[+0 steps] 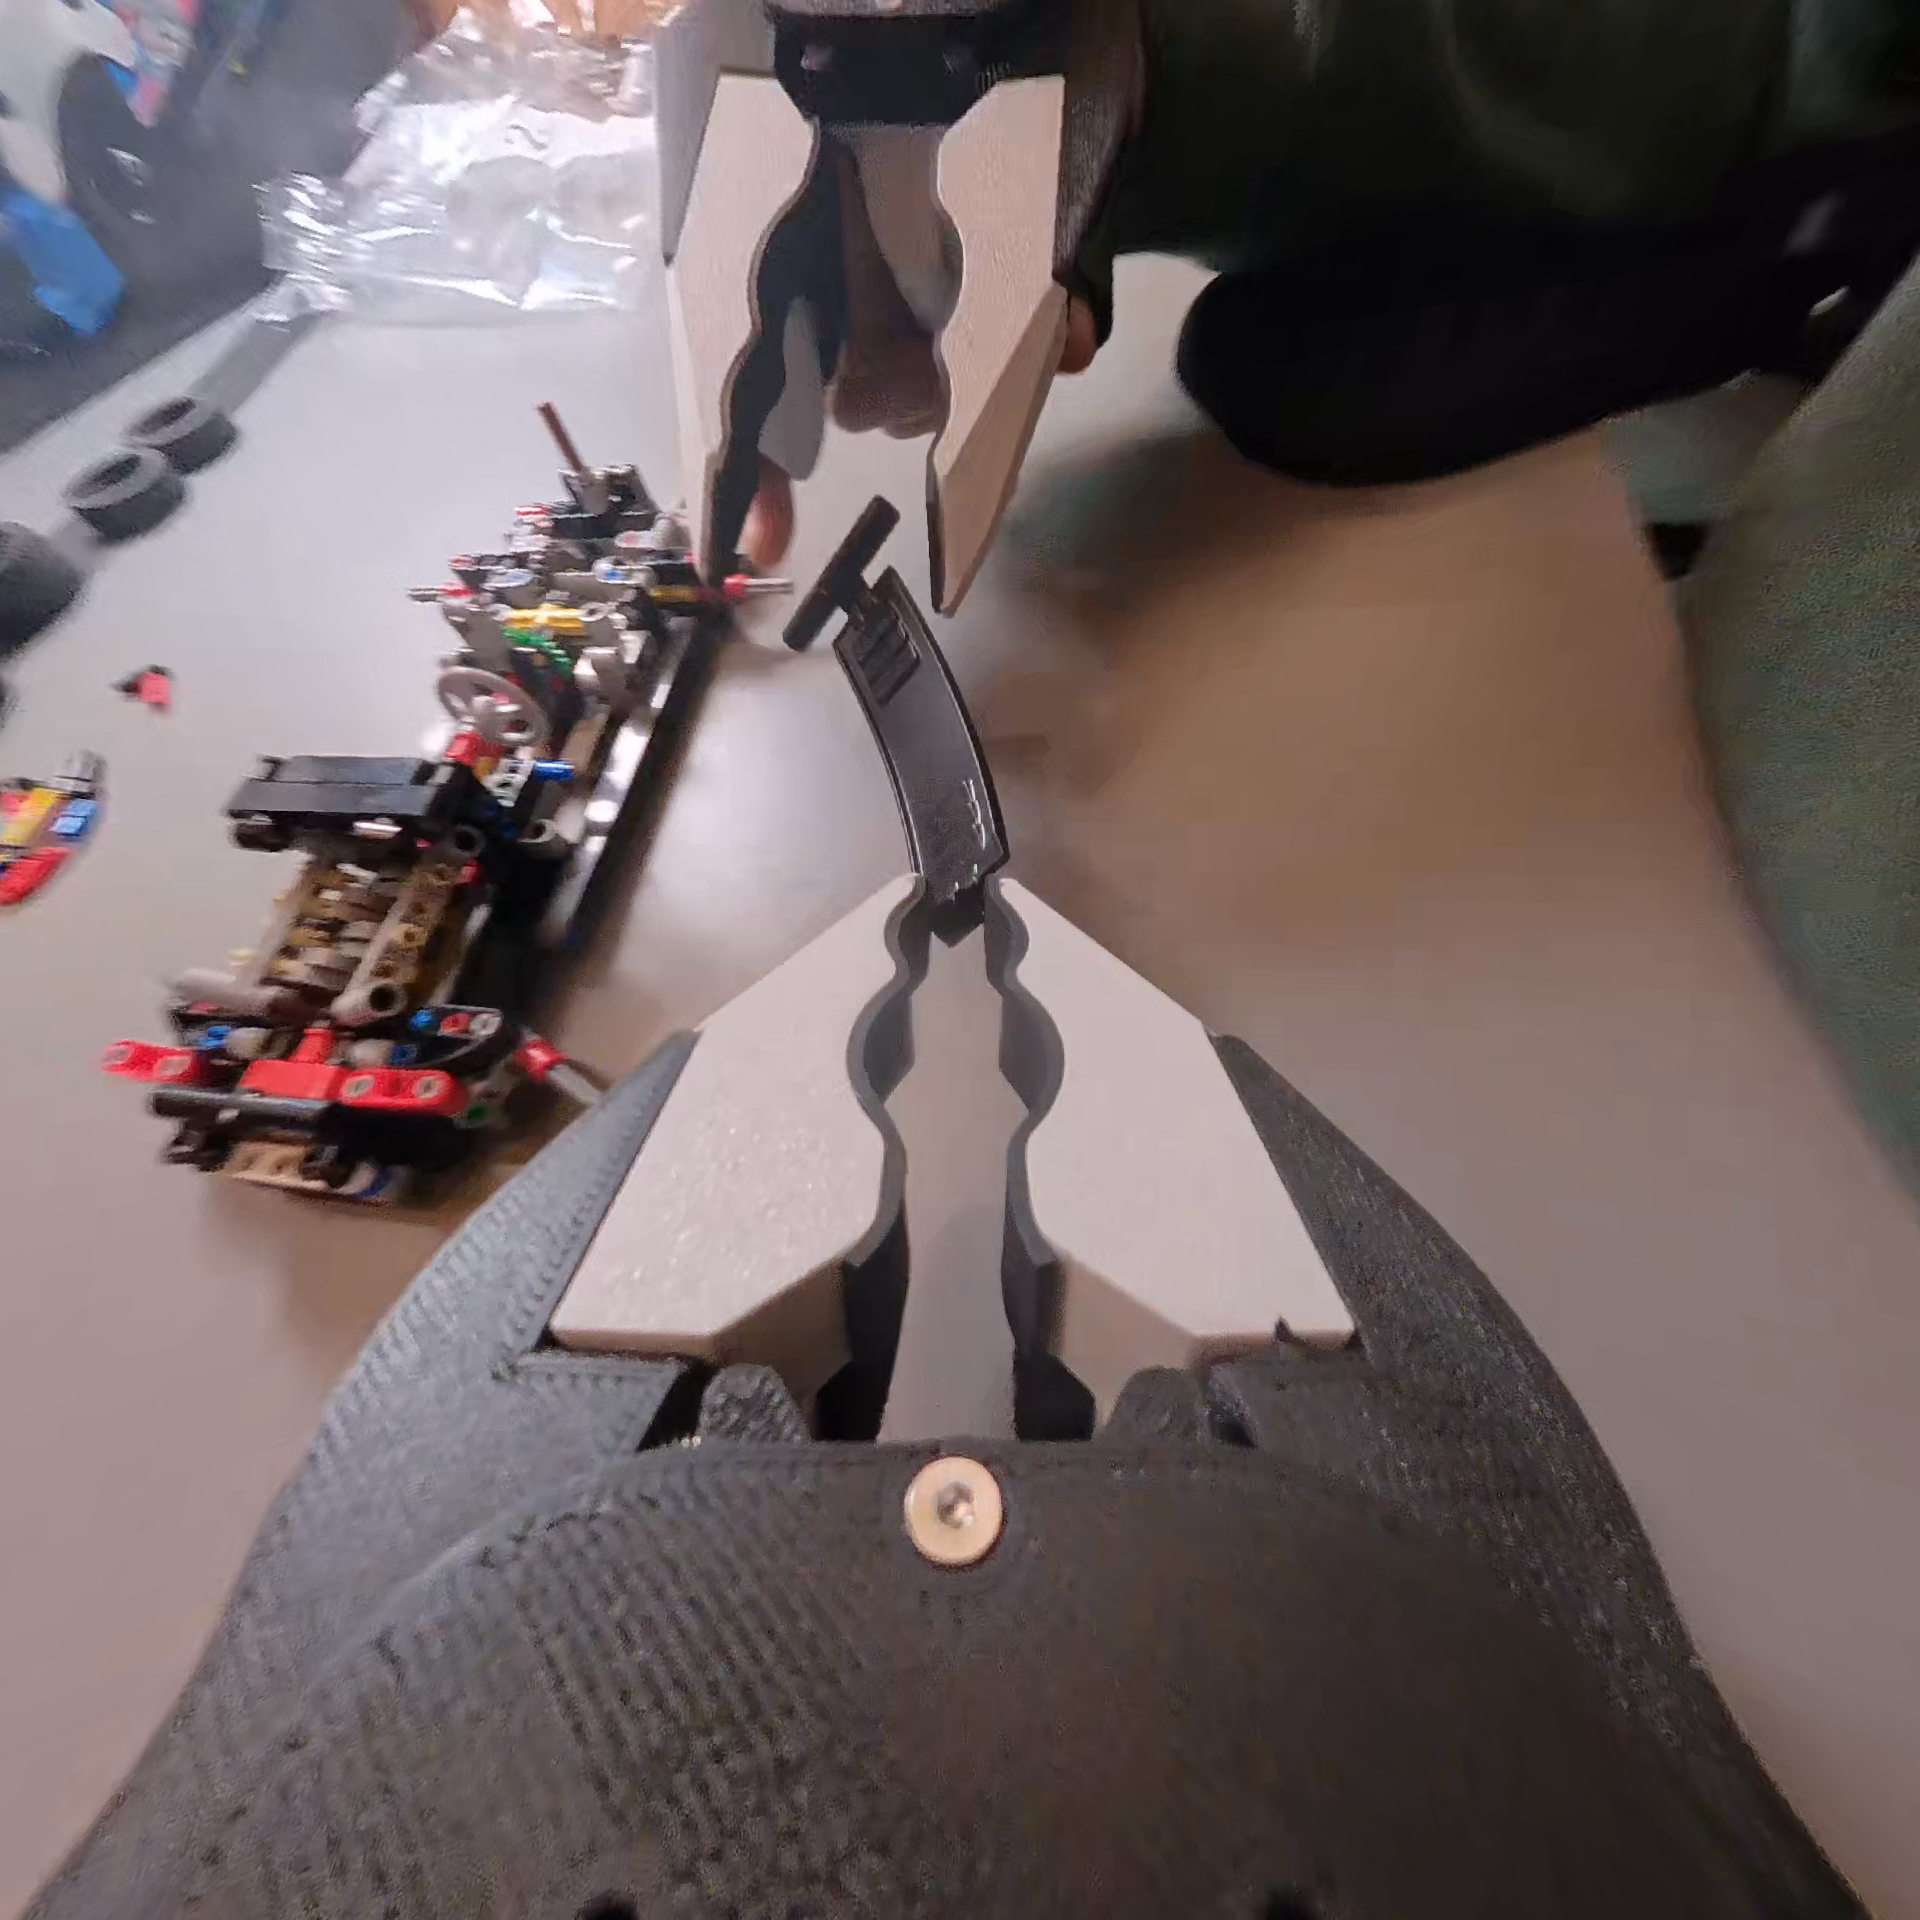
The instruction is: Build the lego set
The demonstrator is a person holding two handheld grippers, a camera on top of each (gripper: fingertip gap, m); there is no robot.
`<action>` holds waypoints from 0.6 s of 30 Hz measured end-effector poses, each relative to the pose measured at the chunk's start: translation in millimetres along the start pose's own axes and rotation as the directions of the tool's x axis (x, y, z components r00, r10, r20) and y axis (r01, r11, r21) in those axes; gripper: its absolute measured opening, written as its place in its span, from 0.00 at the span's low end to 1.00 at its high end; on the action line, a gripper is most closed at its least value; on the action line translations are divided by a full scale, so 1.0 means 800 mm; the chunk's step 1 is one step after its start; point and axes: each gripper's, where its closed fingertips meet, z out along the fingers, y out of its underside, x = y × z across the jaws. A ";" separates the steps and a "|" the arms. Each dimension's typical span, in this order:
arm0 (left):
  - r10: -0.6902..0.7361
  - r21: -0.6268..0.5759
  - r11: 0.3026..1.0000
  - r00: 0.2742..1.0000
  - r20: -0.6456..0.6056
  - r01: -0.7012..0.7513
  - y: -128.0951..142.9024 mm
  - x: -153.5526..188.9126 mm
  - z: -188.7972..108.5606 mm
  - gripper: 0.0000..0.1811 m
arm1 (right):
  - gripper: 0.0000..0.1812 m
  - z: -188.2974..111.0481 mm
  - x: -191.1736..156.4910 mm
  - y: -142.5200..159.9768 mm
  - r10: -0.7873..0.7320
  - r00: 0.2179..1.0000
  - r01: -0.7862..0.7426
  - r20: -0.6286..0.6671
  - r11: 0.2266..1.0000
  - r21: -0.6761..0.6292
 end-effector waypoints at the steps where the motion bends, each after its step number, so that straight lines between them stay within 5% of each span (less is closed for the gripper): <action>1: -0.037 0.022 0.999 0.999 -0.035 0.038 -0.003 0.003 -0.002 0.04 | 0.24 0.000 -0.006 -0.005 -0.081 0.997 0.081 -0.010 0.997 0.012; 4: -0.140 0.077 0.985 0.975 -0.170 0.155 -0.013 0.017 -0.010 0.04 | 0.11 0.001 -0.028 -0.017 -0.222 0.975 0.221 0.013 0.974 0.046; 7: -0.194 0.104 0.970 0.956 -0.220 0.221 -0.018 0.019 -0.016 0.04 | 0.08 -0.002 -0.041 -0.021 -0.206 0.976 0.200 0.074 0.977 0.076; 12: -0.174 0.127 0.973 0.974 -0.149 0.193 -0.022 0.008 -0.018 0.12 | 0.00 -0.004 -0.052 -0.003 0.140 0.955 -0.136 0.263 0.990 -0.037; 18: 0.026 -0.017 1.000 0.999 -0.026 -0.026 0.003 0.015 0.010 0.20 | 0.00 0.008 -0.066 0.002 0.620 0.655 -0.592 0.431 0.776 -0.218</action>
